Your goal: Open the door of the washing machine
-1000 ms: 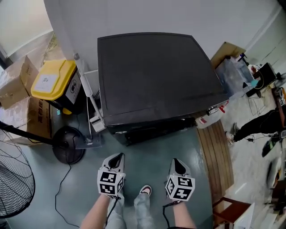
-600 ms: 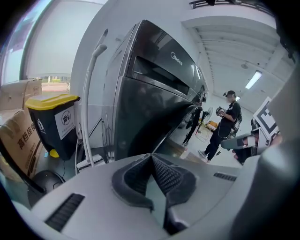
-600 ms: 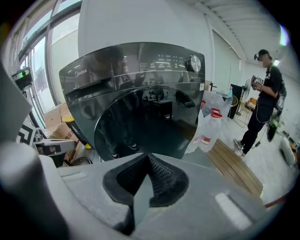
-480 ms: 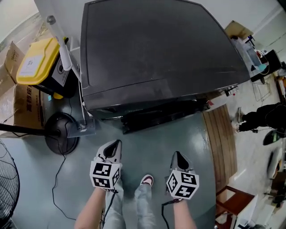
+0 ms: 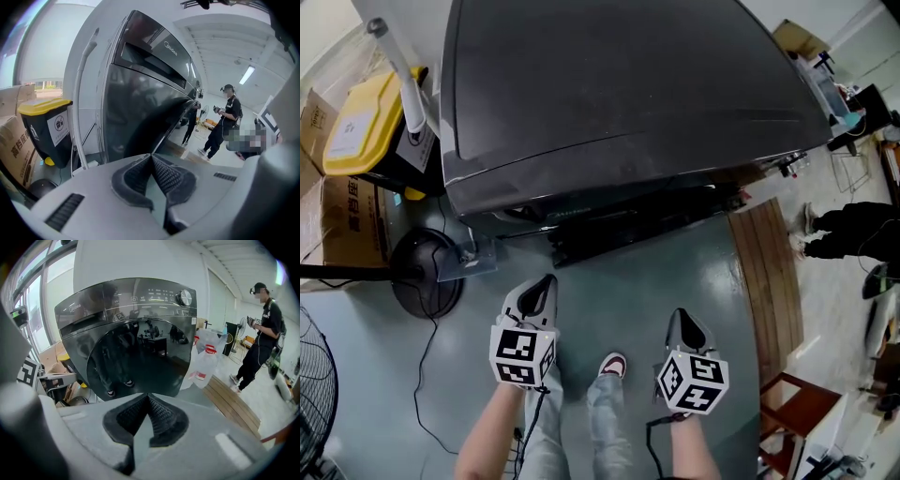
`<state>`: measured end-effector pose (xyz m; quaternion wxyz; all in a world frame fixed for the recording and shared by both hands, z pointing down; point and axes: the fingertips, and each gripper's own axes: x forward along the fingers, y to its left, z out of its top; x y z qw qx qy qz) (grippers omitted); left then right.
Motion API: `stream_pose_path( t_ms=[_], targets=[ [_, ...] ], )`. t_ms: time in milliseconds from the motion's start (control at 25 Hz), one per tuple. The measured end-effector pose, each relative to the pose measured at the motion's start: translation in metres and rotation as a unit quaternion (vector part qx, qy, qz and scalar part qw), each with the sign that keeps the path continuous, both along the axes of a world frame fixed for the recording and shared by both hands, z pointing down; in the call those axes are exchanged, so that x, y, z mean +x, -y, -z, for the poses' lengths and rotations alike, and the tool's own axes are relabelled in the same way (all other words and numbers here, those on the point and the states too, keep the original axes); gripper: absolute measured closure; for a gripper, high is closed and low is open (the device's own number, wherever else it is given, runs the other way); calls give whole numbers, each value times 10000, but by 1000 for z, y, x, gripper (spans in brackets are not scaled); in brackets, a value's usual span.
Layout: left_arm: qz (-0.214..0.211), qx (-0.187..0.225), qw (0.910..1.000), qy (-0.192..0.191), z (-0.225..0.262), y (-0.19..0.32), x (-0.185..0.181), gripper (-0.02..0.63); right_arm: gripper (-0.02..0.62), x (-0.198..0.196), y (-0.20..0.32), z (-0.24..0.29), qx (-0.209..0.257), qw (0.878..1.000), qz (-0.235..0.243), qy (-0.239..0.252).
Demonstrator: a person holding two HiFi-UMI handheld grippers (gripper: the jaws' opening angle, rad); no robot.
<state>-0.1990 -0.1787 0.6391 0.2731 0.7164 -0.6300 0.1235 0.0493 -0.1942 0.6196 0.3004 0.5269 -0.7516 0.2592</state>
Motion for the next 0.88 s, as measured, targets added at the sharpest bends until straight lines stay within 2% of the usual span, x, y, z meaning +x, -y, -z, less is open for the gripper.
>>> stream_pose_path(
  t_ms=[120,240,280,320,360,520,720,880],
  targets=[
    [-154,118,9998,-94,3,5,3,600,591,4,-2,-1,-31,10000,-16,-26],
    [-345,188,9992,-17,4,8,3,598,591,6,-5,-5,-76,10000,-32,-46],
    [-408,207,9990,-8,4,9,4,590,591,6,-5,-6,-88,9999,-39,-49],
    [-471,224,9986,-6,4,11,4,542,591,7,-6,-8,-96,9999,-45,-51],
    [-536,237,9983,7,3,12,5,525,591,7,-6,-9,-100,9999,-49,-51],
    [-808,261,9962,172,2,16,8,525,591,4,-6,-12,-107,9999,-57,-34],
    [-1285,178,9910,344,-7,20,15,469,591,4,-6,-13,-96,9999,-106,-15],
    [-1532,93,9869,495,-16,27,20,462,591,10,-7,-15,-102,9997,-204,-4]
  ],
)
